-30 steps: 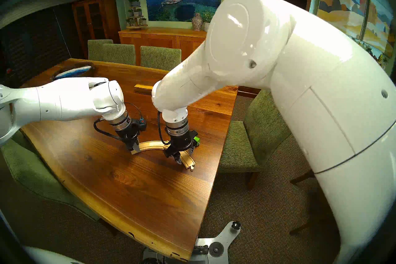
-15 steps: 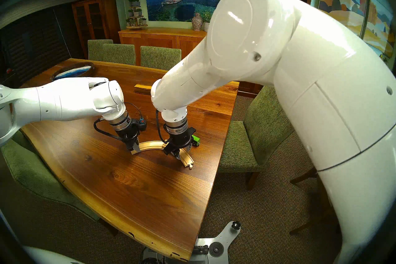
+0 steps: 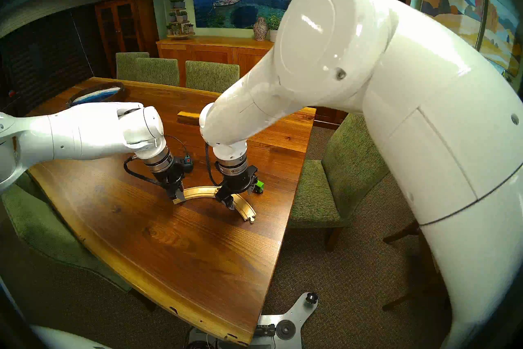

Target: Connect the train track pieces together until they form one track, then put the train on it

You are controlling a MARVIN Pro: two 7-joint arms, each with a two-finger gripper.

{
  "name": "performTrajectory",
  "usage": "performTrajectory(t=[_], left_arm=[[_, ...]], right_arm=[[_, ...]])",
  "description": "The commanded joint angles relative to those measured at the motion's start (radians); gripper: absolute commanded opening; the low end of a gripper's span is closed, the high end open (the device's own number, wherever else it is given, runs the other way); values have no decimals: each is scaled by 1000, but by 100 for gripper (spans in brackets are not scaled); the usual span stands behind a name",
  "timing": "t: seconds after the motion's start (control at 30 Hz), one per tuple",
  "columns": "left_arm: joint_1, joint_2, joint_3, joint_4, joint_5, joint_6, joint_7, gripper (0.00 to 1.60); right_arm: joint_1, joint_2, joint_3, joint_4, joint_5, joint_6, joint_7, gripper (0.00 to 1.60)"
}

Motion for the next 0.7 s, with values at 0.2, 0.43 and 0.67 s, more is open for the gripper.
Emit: performTrajectory(t=[0.2, 0.43, 0.67], left_arm=[[-17, 0, -15, -3, -1, -2, -2, 0], [-16, 0, -16, -3, 0, -2, -3, 0], [-15, 0, -17, -3, 1, -1, -3, 0]], right_arm=[[22, 17, 6, 19, -33, -33, 23, 127], [11, 14, 3, 36, -46, -47, 38, 122], [-12, 19, -4, 50, -59, -70, 52, 115]])
